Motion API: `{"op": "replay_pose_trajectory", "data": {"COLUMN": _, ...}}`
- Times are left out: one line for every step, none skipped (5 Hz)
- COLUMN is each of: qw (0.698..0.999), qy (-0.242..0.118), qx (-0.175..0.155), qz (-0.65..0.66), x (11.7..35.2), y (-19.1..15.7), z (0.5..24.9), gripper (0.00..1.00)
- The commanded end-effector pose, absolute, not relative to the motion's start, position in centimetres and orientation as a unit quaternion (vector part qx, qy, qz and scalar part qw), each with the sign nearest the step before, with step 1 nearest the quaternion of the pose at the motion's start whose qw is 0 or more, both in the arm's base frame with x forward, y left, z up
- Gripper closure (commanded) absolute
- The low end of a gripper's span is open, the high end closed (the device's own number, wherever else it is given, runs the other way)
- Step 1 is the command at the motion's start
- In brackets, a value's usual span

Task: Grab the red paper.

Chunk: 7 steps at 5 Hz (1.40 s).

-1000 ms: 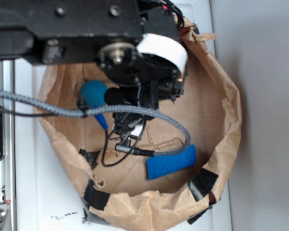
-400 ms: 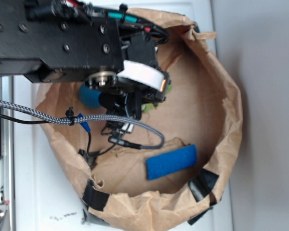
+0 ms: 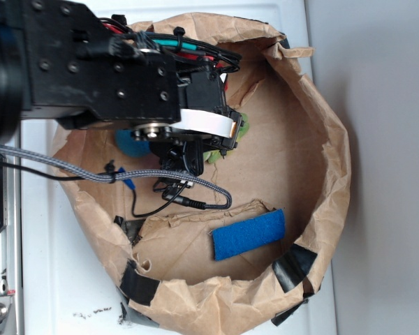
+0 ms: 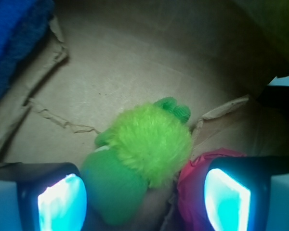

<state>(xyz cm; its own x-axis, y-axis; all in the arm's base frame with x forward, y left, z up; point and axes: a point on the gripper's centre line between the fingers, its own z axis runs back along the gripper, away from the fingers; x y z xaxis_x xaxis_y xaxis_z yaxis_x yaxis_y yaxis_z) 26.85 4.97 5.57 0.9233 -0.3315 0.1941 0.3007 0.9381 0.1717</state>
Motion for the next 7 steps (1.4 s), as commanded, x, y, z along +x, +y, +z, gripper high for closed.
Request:
{"op": "replay_pose_trajectory", "data": {"qw": 0.981, "qy": -0.109, "qx": 0.077, "qz": -0.142, "x": 28.6, "y": 6.4, "z": 7.9, "gripper": 0.00}}
{"op": "replay_pose_trajectory", "data": {"qw": 0.980, "qy": -0.088, "qx": 0.065, "qz": -0.166, "x": 27.9, "y": 7.7, "z": 9.5, "gripper": 0.00}}
{"op": "replay_pose_trajectory", "data": {"qw": 0.979, "qy": -0.068, "qx": 0.056, "qz": -0.184, "x": 27.5, "y": 9.6, "z": 10.7, "gripper": 0.00}}
{"op": "replay_pose_trajectory", "data": {"qw": 0.977, "qy": -0.067, "qx": 0.075, "qz": -0.185, "x": 28.0, "y": 10.4, "z": 9.1, "gripper": 0.00}}
{"op": "replay_pose_trajectory", "data": {"qw": 0.976, "qy": -0.079, "qx": 0.090, "qz": -0.180, "x": 28.6, "y": 10.5, "z": 7.3, "gripper": 0.00}}
{"op": "replay_pose_trajectory", "data": {"qw": 0.975, "qy": -0.090, "qx": 0.101, "qz": -0.178, "x": 28.7, "y": 9.8, "z": 5.4, "gripper": 0.00}}
{"op": "replay_pose_trajectory", "data": {"qw": 0.975, "qy": -0.088, "qx": 0.110, "qz": -0.173, "x": 28.9, "y": 9.2, "z": 4.3, "gripper": 0.00}}
